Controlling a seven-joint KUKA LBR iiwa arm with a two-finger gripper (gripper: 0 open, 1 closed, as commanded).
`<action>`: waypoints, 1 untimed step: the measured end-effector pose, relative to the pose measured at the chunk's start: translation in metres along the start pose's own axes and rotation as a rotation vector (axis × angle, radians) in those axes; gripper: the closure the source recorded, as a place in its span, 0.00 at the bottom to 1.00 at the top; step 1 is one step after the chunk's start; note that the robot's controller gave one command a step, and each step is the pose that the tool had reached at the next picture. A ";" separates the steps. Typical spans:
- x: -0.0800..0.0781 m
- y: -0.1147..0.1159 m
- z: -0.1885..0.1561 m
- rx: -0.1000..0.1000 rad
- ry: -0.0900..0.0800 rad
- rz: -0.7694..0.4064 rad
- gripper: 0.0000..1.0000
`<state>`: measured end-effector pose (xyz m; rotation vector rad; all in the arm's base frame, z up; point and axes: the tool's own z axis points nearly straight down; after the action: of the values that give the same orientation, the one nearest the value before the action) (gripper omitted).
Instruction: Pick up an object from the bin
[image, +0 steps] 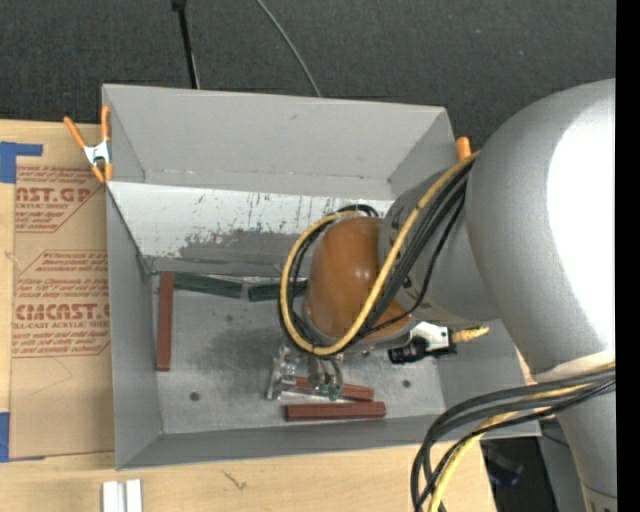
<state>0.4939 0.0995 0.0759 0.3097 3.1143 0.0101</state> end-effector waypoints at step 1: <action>0.000 0.000 0.000 0.000 0.000 0.000 1.00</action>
Offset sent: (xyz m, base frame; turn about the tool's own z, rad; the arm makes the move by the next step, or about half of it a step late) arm 0.0072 0.0472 0.1317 -0.0763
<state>0.4939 0.0994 0.0759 0.3100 3.1143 0.0104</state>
